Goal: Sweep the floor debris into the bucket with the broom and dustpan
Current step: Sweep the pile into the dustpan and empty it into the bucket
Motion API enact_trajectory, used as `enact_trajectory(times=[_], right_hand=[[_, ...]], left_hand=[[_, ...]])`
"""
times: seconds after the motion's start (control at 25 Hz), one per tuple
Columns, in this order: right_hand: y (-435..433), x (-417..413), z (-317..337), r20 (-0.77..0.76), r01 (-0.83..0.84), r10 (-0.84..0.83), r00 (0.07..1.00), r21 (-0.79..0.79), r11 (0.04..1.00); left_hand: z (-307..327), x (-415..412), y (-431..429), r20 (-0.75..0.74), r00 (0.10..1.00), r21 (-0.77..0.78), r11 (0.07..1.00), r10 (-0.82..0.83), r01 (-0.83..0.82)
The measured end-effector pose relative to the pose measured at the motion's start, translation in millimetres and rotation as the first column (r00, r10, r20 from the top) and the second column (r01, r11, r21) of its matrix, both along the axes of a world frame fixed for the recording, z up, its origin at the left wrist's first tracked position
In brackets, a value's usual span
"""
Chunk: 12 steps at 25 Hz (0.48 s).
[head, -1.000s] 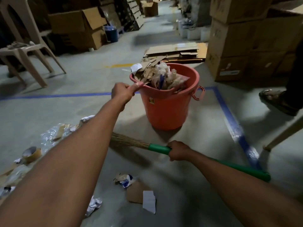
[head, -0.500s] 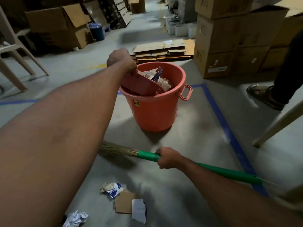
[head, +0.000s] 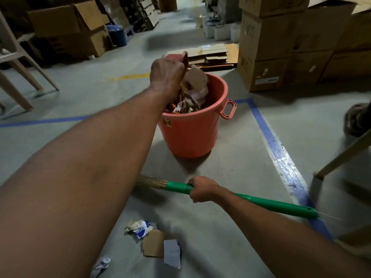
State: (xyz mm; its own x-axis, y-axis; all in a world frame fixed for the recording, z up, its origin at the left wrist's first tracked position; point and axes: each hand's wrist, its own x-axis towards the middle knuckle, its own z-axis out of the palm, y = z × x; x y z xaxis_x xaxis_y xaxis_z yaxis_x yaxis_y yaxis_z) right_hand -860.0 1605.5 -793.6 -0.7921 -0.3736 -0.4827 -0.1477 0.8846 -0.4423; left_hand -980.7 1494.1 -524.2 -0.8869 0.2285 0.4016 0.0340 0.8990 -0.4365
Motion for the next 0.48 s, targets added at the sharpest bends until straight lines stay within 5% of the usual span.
enact_trajectory(times=[0.28,0.48], right_hand=[[-6.8,1.3,11.6,-0.04,0.004,-0.002,0.999,0.03,1.0],[-23.8,9.9,22.7,-0.089,0.015,-0.014,0.996,0.008,1.0]], left_hand=[[-4.4,22.1,-30.5,-0.005,0.998,-0.148,0.987,-0.067,0.065],[-29.4,64.8,-77.0,-0.162,0.987,0.17,0.985,-0.004,0.031]])
